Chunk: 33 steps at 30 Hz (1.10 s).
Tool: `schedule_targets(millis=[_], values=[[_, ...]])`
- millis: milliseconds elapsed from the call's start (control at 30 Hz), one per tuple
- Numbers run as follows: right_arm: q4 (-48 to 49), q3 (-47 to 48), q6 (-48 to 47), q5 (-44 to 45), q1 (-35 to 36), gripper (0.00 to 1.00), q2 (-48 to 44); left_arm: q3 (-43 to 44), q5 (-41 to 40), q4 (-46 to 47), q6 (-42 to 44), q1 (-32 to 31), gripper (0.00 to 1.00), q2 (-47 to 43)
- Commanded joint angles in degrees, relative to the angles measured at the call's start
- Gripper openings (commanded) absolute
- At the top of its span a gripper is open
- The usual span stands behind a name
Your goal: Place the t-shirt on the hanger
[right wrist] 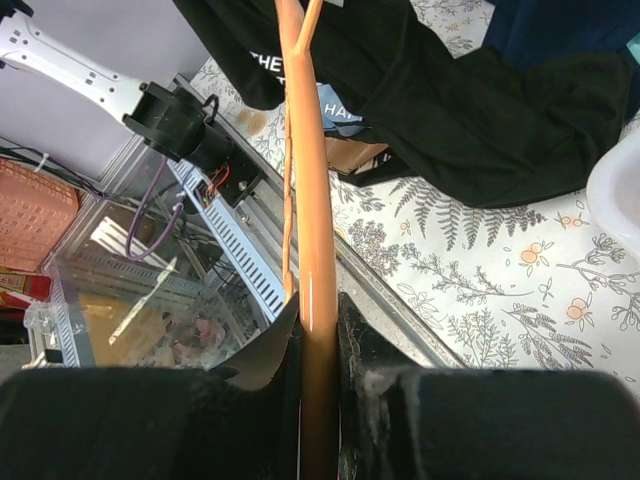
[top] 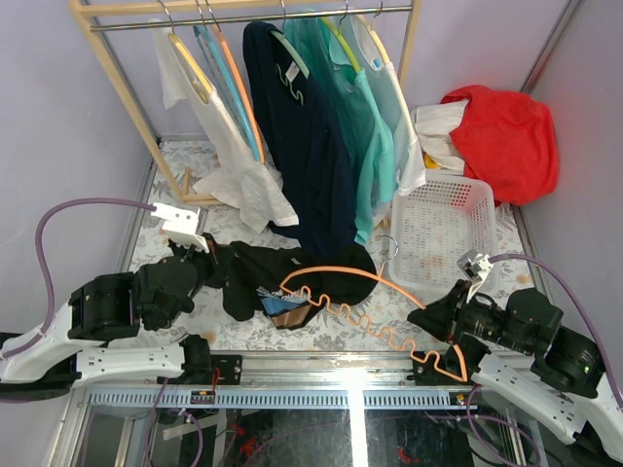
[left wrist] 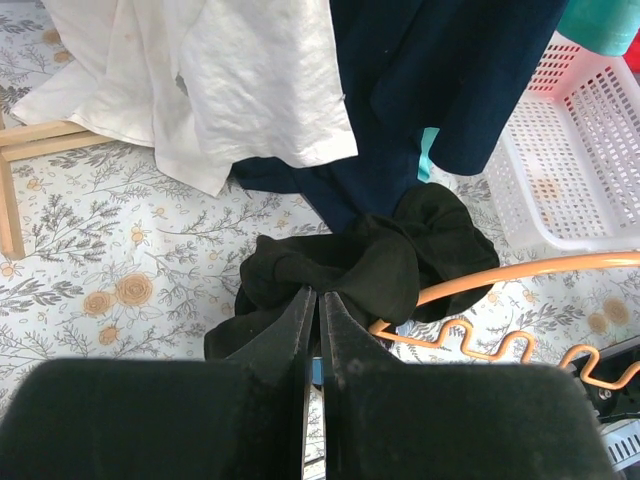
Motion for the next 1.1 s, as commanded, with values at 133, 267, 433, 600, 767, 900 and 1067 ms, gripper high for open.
schedule_targets(millis=[133, 267, 433, 600, 767, 900, 1067], values=[[10.3, -0.2, -0.7, 1.6, 0.1, 0.00, -1.5, 3.0, -0.1, 0.1, -0.2, 0.4, 0.00, 1.5], [7.6, 2.5, -3.2, 5.8, 0.1, 0.00, -0.8, 3.6, -0.1, -0.3, -0.4, 0.3, 0.00, 1.9], [7.4, 3.6, -5.4, 6.8, 0.1, 0.00, 0.4, 4.2, -0.3, -0.3, -0.3, 0.4, 0.00, 2.7], [6.1, 5.1, -7.5, 8.4, 0.1, 0.00, 0.8, 4.6, -0.3, -0.4, -0.3, 0.3, 0.00, 3.5], [8.1, 2.4, -7.5, 6.3, 0.1, 0.00, 1.1, 5.2, -0.2, -0.4, -0.4, 0.4, 0.00, 4.4], [8.6, 1.8, -7.5, 5.8, 0.1, 0.00, 0.6, 5.5, 0.1, -0.5, -0.4, 0.4, 0.00, 4.9], [8.7, 1.7, -7.6, 4.6, 0.1, 0.00, 1.0, 6.0, 0.3, -0.5, -0.4, 0.3, 0.00, 5.3]])
